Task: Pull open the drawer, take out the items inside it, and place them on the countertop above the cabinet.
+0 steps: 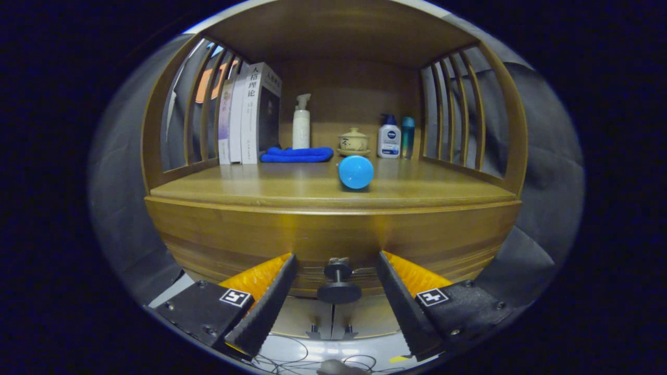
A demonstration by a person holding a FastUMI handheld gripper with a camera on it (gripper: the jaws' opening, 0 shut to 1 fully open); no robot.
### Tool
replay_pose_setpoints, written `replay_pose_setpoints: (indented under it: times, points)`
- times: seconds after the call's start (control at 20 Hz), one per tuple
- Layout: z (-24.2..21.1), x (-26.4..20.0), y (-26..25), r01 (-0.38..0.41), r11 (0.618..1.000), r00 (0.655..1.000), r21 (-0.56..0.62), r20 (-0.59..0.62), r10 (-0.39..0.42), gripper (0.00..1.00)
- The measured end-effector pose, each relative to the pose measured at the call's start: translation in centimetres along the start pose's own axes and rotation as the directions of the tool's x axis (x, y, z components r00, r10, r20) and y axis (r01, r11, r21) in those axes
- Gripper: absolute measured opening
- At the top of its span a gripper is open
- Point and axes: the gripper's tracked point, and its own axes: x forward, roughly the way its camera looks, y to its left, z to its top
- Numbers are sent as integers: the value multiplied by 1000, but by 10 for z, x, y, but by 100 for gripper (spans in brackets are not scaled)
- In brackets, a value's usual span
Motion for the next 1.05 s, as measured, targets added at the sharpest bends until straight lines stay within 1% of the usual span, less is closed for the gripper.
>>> replay_pose_setpoints:
  times: [0.1, 0.25, 0.45, 0.5, 0.6, 0.75, 0.95, 1.05]
  points:
    - [6, -27, 0, -20, 1000, 999, 11, 32, 20, 100]
    - [5, -81, -2, -53, 999, 997, 0, 47, 52, 100]
    - [21, -155, -14, -63, 998, 985, 31, 162, 57, 100]
    - [30, -185, -11, -62, 997, 981, 36, 188, 55, 100]
    - [36, -213, -15, -67, 997, 971, 47, 233, 54, 100]
    - [46, -239, -14, -78, 996, 954, 41, 294, 63, 100]
    - [41, -251, -8, -107, 994, 958, 34, 272, 94, 100]
    - [42, -255, -9, -107, 994, 957, 33, 275, 94, 100]
